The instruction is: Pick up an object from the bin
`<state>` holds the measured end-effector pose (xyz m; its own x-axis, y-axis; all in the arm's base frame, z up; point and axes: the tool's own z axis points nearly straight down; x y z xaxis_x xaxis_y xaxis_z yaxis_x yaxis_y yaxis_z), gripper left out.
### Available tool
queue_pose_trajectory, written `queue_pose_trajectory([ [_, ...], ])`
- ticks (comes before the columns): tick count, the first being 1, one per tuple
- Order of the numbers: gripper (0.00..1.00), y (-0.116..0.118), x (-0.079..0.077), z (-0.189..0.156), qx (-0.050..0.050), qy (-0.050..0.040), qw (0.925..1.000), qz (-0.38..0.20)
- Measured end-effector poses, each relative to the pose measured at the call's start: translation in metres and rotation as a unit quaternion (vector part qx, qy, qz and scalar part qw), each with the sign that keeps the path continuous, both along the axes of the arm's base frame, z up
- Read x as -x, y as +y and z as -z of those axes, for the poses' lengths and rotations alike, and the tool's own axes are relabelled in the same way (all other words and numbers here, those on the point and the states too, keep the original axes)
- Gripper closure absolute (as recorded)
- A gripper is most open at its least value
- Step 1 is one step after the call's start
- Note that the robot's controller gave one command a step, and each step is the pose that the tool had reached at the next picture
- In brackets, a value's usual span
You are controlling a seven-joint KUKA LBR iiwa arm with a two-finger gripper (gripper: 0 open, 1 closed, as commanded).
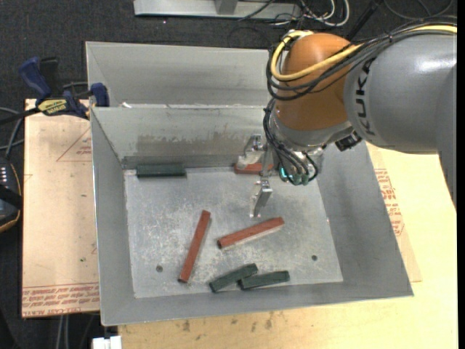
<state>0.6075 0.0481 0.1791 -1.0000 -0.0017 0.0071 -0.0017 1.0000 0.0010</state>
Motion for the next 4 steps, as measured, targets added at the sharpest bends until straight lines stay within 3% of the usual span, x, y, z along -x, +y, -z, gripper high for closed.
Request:
queue_pose_trajectory([
  [1, 0.00, 0.000, -0.002, -0.005, 0.000, -0.0041, 1.0000, 0.000],
  [2, 0.00, -0.012, 0.011, 0.038, -0.001, -0.0079, 0.9999, 0.012],
  [3, 1.00, -0.014, 0.007, 0.090, -0.001, -0.0057, 0.9998, -0.019],
  [4, 1.00, -0.014, 0.007, 0.090, -0.001, -0.0057, 0.9998, -0.018],
])
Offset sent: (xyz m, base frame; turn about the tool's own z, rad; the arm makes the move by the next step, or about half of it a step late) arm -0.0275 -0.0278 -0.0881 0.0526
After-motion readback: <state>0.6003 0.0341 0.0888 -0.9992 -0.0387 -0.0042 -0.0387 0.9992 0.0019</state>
